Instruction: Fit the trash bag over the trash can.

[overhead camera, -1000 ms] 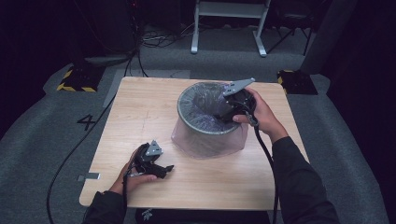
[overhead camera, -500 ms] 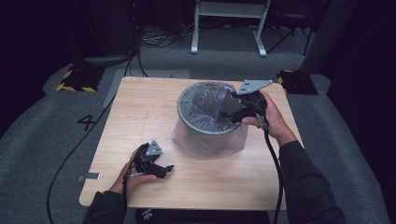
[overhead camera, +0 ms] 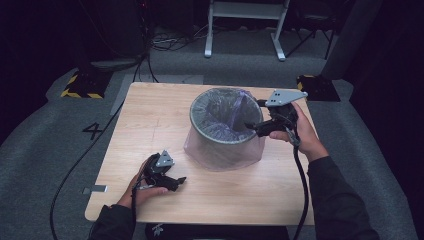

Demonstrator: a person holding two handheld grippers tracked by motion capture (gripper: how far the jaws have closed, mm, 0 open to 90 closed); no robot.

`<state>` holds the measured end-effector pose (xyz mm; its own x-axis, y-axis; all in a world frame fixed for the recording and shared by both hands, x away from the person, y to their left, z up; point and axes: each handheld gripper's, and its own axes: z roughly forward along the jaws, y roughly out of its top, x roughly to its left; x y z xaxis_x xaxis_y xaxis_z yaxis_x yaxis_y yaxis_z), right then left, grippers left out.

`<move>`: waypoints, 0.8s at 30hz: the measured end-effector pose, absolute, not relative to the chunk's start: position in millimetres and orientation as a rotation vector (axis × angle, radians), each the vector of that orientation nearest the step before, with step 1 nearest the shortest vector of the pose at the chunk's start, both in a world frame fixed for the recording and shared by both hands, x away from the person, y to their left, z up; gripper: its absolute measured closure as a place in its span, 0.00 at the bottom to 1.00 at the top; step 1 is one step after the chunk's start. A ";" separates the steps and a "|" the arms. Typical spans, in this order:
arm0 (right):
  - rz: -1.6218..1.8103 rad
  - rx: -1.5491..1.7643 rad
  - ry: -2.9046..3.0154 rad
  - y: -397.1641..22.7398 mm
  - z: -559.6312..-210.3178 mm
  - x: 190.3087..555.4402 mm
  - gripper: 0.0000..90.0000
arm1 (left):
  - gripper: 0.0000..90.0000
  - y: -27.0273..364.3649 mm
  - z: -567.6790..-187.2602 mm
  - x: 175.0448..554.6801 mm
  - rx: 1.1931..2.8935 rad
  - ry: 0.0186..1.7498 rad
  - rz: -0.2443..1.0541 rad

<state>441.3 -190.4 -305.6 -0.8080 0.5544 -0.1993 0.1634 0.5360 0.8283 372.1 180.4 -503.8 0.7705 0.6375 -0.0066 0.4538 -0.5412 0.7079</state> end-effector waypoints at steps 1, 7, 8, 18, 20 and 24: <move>1.184 0.578 2.325 -192.0 -306.0 439.1 0.18 | 0.13 180.4 -503.8 372.1 2.237 0.809 0.328; 1.158 0.554 2.311 -198.8 -309.5 429.6 0.18 | 0.13 180.3 -503.7 372.2 2.239 0.808 0.329; 1.161 0.558 2.304 -200.7 -309.5 427.9 0.18 | 0.13 180.3 -503.7 372.2 2.240 0.809 0.329; 1.190 0.558 2.272 -216.1 -313.6 409.4 0.18 | 0.13 180.1 -503.7 372.3 2.239 0.810 0.330; 1.191 0.556 2.270 -218.6 -314.1 406.4 0.18 | 0.13 180.1 -503.6 372.4 2.240 0.810 0.330; 1.209 0.560 2.269 -225.5 -317.1 402.3 0.18 | 0.13 180.1 -503.6 372.4 2.240 0.810 0.331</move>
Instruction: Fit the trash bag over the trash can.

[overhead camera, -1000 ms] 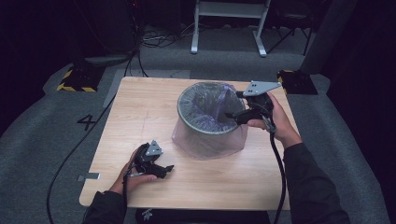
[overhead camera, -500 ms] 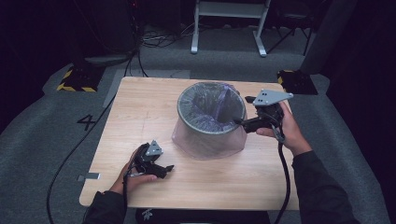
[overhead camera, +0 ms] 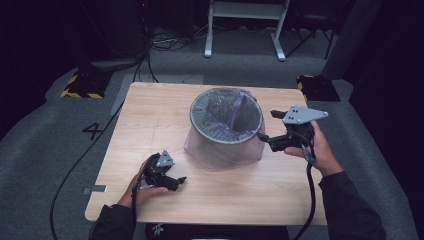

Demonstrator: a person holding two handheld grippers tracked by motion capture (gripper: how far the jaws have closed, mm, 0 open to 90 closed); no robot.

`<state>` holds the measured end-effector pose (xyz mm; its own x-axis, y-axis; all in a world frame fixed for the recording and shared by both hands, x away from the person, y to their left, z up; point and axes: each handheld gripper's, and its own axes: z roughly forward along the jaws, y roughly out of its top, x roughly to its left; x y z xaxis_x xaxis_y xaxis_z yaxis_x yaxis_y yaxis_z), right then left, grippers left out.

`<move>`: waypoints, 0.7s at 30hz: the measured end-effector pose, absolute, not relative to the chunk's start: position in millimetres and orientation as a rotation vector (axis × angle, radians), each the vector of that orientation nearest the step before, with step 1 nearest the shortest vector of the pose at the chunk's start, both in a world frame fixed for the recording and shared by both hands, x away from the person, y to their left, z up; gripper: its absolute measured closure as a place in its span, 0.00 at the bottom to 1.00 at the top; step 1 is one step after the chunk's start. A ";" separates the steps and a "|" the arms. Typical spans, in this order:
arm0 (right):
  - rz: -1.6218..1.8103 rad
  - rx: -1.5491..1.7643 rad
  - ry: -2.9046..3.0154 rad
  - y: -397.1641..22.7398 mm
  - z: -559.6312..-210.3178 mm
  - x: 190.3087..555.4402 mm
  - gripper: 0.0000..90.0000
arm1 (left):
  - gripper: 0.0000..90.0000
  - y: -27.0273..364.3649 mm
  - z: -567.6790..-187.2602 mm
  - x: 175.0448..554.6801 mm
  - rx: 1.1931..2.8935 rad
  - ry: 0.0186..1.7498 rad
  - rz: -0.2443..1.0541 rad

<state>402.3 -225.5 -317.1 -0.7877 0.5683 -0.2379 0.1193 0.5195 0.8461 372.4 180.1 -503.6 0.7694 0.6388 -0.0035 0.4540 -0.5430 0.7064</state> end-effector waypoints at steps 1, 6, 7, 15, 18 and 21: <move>1.203 0.563 2.266 -226.9 -318.8 401.1 0.18 | 0.13 180.0 -503.6 372.4 2.240 0.810 0.331; 1.185 0.572 2.280 -235.2 -330.5 396.3 0.18 | 0.13 180.0 -503.6 372.4 2.239 0.811 0.330; 1.173 0.571 2.282 -236.5 -333.2 395.4 0.18 | 0.13 180.0 -503.6 372.4 2.239 0.811 0.331; 1.125 0.601 2.315 -246.2 -354.9 390.3 0.18 | 0.13 179.9 -503.7 372.6 2.239 0.810 0.330; 1.100 0.611 2.327 -250.5 -365.7 387.6 0.18 | 0.13 179.9 -503.7 372.7 2.239 0.810 0.329; 1.073 0.620 2.350 -254.4 -378.6 384.1 0.18 | 0.13 179.9 -503.7 372.7 2.239 0.809 0.329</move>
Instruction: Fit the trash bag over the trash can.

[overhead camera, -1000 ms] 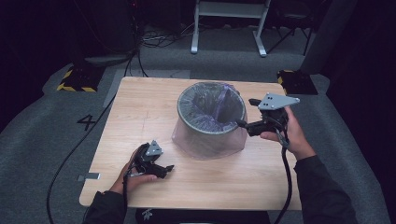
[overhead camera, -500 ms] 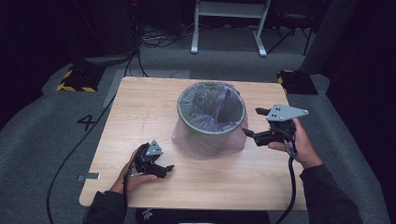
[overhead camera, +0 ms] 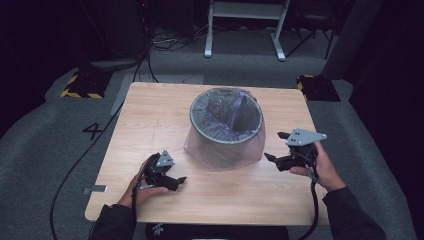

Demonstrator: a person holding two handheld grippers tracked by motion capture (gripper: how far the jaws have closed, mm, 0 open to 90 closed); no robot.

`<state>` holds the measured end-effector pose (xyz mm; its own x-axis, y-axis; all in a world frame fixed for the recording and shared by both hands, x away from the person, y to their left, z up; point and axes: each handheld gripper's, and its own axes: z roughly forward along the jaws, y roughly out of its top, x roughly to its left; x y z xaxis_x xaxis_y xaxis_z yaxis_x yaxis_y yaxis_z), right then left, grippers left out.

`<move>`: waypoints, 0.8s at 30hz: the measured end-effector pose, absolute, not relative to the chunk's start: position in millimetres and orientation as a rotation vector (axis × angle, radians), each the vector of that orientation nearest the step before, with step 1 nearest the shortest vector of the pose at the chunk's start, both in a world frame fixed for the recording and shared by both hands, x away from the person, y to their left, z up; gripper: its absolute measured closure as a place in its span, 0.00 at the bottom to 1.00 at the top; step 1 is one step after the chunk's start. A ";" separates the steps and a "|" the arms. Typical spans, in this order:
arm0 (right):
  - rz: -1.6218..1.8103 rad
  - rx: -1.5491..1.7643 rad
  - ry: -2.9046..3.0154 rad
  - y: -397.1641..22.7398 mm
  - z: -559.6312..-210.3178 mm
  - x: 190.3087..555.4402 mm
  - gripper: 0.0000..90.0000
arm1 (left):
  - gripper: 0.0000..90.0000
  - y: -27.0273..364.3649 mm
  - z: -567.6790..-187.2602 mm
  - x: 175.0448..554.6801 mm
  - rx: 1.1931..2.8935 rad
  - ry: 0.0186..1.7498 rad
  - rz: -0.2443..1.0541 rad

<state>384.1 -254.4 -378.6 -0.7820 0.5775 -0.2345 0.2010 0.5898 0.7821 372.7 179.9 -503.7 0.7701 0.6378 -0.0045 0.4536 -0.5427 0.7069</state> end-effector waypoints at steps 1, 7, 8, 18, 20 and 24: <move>1.067 0.624 2.361 -255.9 -383.5 382.8 0.18 | 0.13 179.9 -503.7 372.7 2.239 0.809 0.330; 1.022 0.667 2.410 -267.8 -413.6 375.5 0.18 | 0.13 180.0 -503.6 373.0 2.241 0.807 0.332; 1.011 0.676 2.416 -269.7 -417.8 373.8 0.18 | 0.13 179.9 -503.6 373.0 2.240 0.808 0.331; 0.936 0.744 2.449 -286.4 -454.3 359.6 0.18 | 0.13 179.6 -503.8 373.1 2.238 0.809 0.327; 0.928 0.771 2.451 -290.9 -462.5 357.0 0.18 | 0.13 179.6 -503.8 373.1 2.238 0.809 0.328; 0.914 0.846 2.447 -300.0 -477.6 354.1 0.18 | 0.13 179.6 -503.8 373.2 2.238 0.808 0.328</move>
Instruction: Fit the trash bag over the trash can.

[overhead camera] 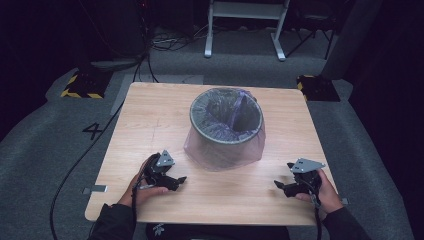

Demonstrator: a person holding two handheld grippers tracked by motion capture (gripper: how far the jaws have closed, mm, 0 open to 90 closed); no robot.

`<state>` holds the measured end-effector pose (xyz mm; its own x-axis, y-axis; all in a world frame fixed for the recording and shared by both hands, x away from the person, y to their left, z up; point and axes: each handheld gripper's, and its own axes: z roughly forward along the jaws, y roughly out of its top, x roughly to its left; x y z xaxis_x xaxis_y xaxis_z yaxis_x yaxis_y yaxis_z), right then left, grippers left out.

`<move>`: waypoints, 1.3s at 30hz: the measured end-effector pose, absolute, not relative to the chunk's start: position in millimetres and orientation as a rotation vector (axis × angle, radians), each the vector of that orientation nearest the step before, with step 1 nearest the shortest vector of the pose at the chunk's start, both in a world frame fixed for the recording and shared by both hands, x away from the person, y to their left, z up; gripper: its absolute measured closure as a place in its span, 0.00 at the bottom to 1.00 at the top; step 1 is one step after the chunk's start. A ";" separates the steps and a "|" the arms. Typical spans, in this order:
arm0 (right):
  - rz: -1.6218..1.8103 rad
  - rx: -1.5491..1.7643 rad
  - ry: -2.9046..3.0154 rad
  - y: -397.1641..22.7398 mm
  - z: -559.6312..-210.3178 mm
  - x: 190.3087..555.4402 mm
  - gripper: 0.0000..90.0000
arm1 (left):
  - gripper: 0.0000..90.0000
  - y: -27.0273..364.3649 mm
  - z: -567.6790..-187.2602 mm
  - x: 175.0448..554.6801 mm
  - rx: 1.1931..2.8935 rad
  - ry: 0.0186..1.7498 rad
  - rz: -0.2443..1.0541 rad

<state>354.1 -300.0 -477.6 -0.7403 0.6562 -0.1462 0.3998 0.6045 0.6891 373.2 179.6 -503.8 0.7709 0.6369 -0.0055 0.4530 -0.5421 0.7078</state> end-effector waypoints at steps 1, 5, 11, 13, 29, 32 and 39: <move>0.909 0.861 2.452 -302.6 -481.8 353.4 0.18 | 0.13 179.6 -503.8 373.1 2.239 0.809 0.328; 0.949 0.936 2.455 -313.7 -495.4 350.8 0.18 | 0.13 179.6 -503.7 373.0 2.239 0.809 0.329; 1.055 1.051 2.392 -331.3 -503.5 349.3 0.16 | 0.14 179.8 -503.6 372.5 2.240 0.811 0.332; 1.046 1.056 2.385 -331.2 -503.6 348.9 0.15 | 0.14 179.9 -503.7 372.3 2.239 0.810 0.331; 1.043 1.058 2.388 -330.4 -503.8 350.6 0.14 | 0.14 179.7 -503.6 372.5 2.241 0.807 0.330; 1.043 1.058 2.387 -330.4 -503.8 350.6 0.14 | 0.14 179.6 -503.6 372.5 2.241 0.807 0.330; 1.043 1.057 2.387 -330.4 -503.8 350.6 0.14 | 0.14 179.2 -503.9 373.0 2.238 0.806 0.326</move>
